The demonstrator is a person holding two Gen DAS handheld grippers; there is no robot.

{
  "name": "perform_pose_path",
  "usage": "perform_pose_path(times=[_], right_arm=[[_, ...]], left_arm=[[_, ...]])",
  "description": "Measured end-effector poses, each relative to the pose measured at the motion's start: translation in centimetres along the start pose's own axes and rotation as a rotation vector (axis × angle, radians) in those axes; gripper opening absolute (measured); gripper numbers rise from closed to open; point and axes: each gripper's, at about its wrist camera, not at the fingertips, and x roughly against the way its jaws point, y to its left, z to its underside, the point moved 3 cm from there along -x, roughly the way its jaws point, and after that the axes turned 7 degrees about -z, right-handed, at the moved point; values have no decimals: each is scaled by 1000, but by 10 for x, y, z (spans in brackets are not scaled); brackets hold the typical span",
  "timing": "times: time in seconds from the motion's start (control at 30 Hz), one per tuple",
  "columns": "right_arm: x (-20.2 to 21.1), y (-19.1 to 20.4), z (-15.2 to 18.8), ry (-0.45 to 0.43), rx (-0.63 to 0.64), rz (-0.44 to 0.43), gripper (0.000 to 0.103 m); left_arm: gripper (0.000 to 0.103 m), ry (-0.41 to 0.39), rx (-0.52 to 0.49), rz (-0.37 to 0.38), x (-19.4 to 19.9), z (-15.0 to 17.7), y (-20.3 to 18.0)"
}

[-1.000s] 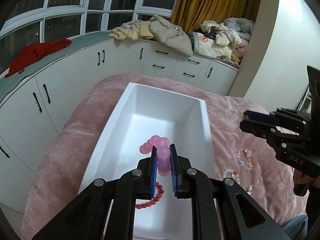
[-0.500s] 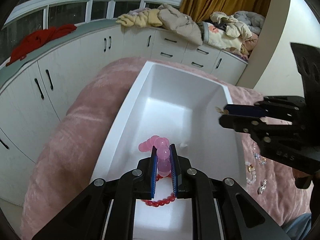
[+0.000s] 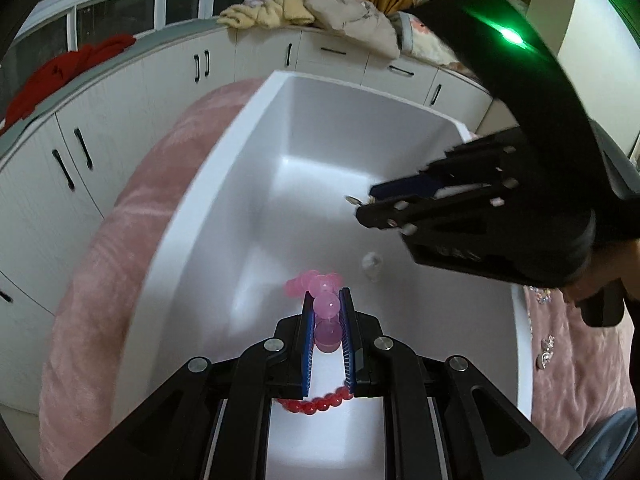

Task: Organize jewelry
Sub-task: 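Carry the pink bracelet into the white tray and open the left gripper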

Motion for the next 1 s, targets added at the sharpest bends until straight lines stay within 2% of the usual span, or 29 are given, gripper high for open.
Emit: perform_pose_path(times=[0.13, 0.43, 0.5, 0.63, 0.77, 0.83, 1.0], right_arm=[[-12, -1, -6, 27, -8, -4, 18], [-16, 2, -15, 27, 13, 4, 18], [-13, 2, -15, 18, 12, 9, 18], [0, 5, -12, -7, 18, 15, 19], [13, 6, -11, -24, 35, 28, 22], [21, 5, -12, -38, 36, 32, 27], [49, 5, -12, -91, 50, 39, 29]], left_arm=[[17, 8, -9, 5, -5, -2, 0], [19, 23, 0, 17, -10, -5, 3], [23, 16, -1, 11, -9, -6, 3], [38, 3, -11, -7, -6, -8, -1], [39, -4, -9, -6, -2, -7, -2], [41, -9, -10, -8, 1, -7, -2], [45, -15, -5, -5, 8, -6, -3]])
